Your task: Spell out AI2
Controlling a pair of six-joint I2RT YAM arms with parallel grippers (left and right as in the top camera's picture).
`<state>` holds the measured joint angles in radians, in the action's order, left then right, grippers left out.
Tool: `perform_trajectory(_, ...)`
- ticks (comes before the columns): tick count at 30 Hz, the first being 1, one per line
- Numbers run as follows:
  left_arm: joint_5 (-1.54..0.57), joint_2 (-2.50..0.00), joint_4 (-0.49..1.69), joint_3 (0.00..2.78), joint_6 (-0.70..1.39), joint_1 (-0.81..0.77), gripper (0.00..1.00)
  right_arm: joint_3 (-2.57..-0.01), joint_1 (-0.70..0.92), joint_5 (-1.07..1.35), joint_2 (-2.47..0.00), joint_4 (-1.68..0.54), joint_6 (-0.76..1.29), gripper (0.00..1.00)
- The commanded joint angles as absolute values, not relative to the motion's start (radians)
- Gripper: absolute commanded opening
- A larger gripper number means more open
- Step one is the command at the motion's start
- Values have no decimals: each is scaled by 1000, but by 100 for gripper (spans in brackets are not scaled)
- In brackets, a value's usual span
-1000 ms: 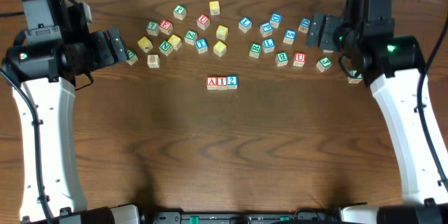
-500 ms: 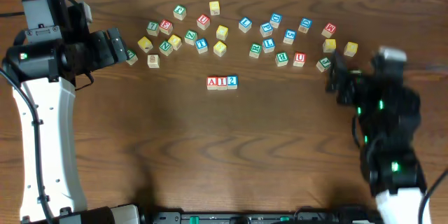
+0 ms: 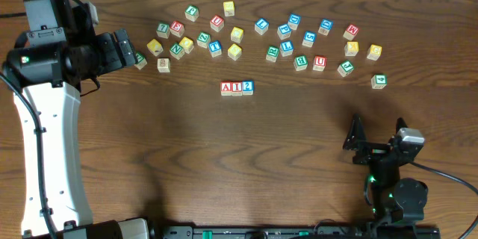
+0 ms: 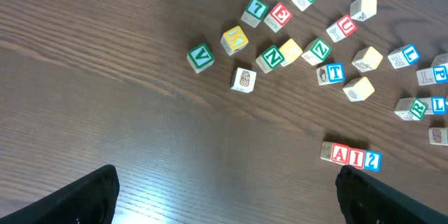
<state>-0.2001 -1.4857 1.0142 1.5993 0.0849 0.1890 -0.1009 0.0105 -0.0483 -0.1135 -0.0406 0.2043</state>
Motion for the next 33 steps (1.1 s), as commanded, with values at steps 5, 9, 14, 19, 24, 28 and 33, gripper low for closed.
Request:
perform_trajectory(5,-197,-1494,1016,1607,86,191,98,-11,4,-45,-24,-34,232,99)
perform_trajectory(9,-197,-1494,1016,1607,87,191,98,-6,6,-38,-5,-72,228,99)
perform_trajectory(14,-197,-1494,1016,1607,87,191,98,-6,7,-16,-5,-74,174,99)
perform_trajectory(19,-197,-1494,1016,1607,87,191,98,-6,7,-16,-5,-74,175,99)
perform_trajectory(24,-197,-1494,1016,1607,86,191,97,-6,7,-16,-5,-74,174,99)
perform_trajectory(28,-197,-1494,1016,1607,87,191,98,-6,7,-16,-5,-74,174,99)
perform_trajectory(33,-197,-1494,1016,1607,87,191,98,-6,7,-16,-5,-74,174,99)
